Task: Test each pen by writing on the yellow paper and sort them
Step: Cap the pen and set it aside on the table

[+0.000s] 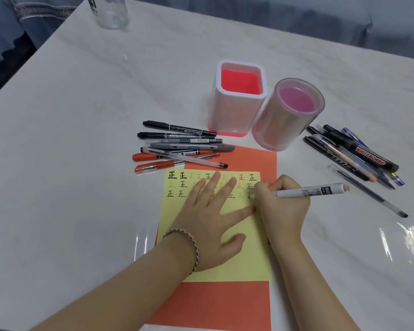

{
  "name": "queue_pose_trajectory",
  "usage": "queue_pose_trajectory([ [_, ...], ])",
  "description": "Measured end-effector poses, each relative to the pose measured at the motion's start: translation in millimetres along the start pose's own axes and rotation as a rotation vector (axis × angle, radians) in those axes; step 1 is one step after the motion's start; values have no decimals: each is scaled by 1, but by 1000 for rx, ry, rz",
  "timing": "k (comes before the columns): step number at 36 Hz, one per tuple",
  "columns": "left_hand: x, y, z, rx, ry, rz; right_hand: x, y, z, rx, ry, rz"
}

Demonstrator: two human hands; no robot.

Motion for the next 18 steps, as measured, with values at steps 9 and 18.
queue_pose_trajectory([
  [9, 0, 1, 1, 14, 1, 20, -4, 5, -1, -60, -44, -83],
  [18, -1, 8, -1, -10, 14, 139, -24, 41, 11, -141, -167, 121],
])
Point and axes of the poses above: each hand's wrist, its own x-axis away from the middle knuckle, its own y-axis out of the back of the hand, z = x × y, the point moved 1 cm from there along -x, towards the middle knuckle, and after that the axes turned 11 degrees about -z, right-handed, at the moved point
